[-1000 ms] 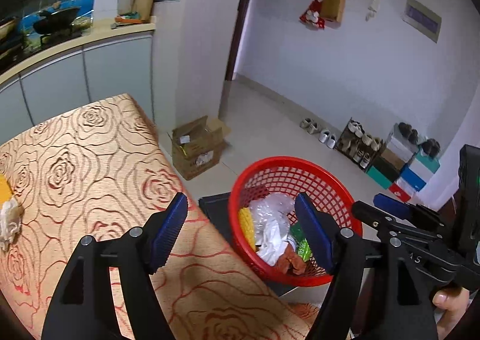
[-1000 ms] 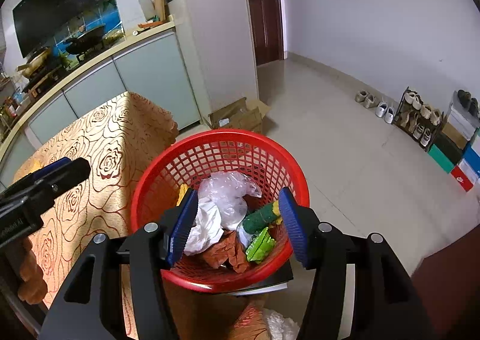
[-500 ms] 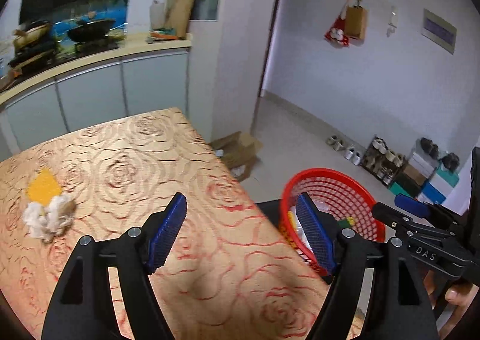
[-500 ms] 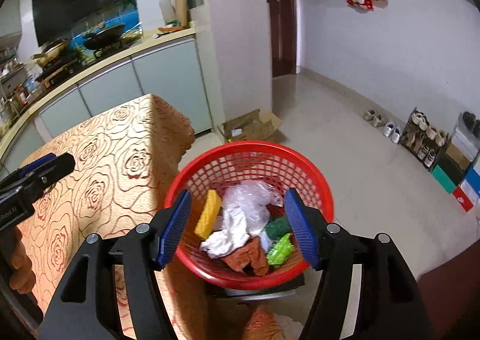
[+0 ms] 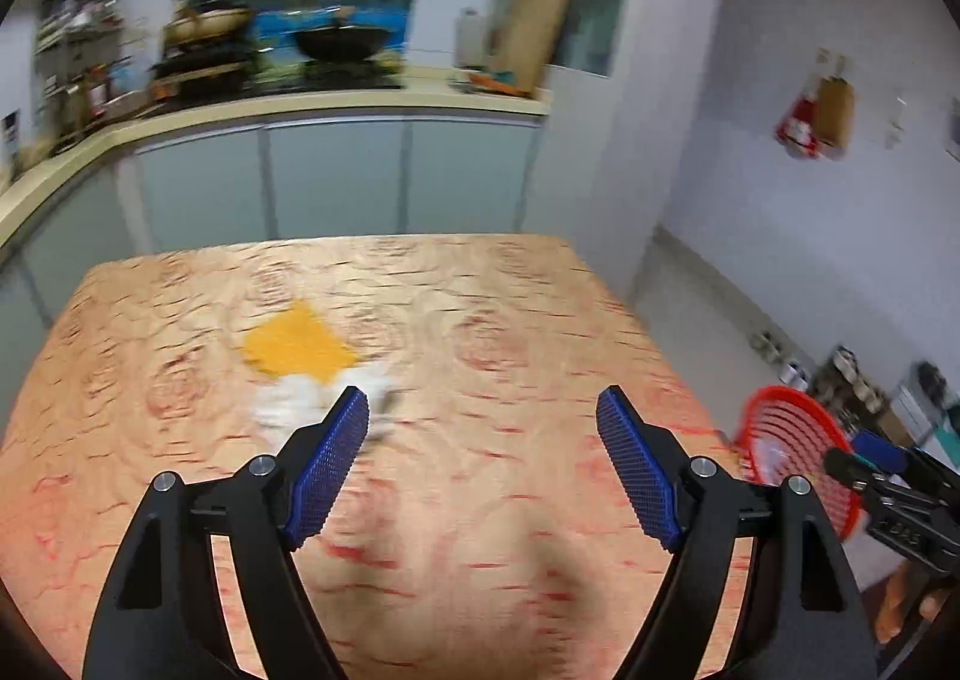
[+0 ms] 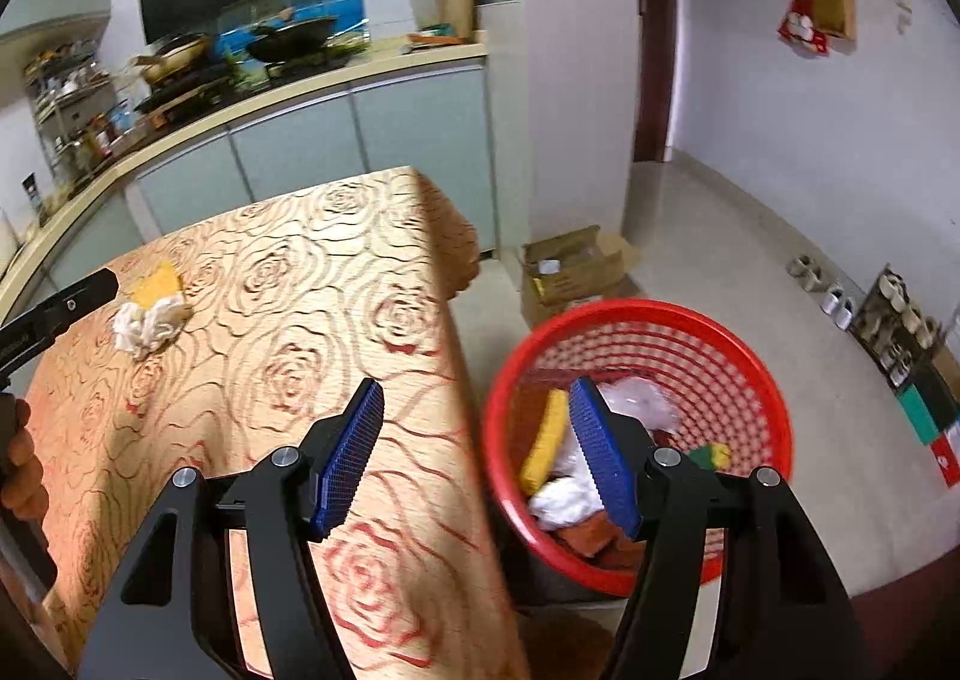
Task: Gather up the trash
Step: 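Move both open tools back over the remaining trash on the table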
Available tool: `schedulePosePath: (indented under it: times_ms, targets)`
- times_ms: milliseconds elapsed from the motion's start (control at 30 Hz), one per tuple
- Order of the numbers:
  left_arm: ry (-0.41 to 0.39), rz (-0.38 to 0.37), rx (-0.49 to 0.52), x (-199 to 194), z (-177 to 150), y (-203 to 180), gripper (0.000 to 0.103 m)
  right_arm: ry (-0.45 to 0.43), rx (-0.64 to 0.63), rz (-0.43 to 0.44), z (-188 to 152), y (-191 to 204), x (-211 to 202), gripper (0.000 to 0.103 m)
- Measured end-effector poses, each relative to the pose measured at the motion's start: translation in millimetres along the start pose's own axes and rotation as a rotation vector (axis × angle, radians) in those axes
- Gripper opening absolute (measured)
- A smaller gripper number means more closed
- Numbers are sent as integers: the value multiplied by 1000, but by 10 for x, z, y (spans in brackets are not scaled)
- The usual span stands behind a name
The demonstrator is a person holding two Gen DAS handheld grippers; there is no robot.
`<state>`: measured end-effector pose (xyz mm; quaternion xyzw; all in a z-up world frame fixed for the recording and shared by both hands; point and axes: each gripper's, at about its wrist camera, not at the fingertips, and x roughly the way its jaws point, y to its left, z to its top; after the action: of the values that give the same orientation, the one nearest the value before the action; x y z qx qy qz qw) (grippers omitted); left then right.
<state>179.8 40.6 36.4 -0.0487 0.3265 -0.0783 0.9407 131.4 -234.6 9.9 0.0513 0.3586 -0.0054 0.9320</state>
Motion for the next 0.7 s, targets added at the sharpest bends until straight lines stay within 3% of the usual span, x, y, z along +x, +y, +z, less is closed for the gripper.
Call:
schedulePosePath:
  times_ms: [333, 700]
  targets:
    - [53, 64, -99, 244, 36, 756, 76, 26, -75, 53, 114, 439, 153, 62]
    - [108, 107, -82, 698, -19, 824, 76, 33, -98, 72, 243, 628, 289, 62]
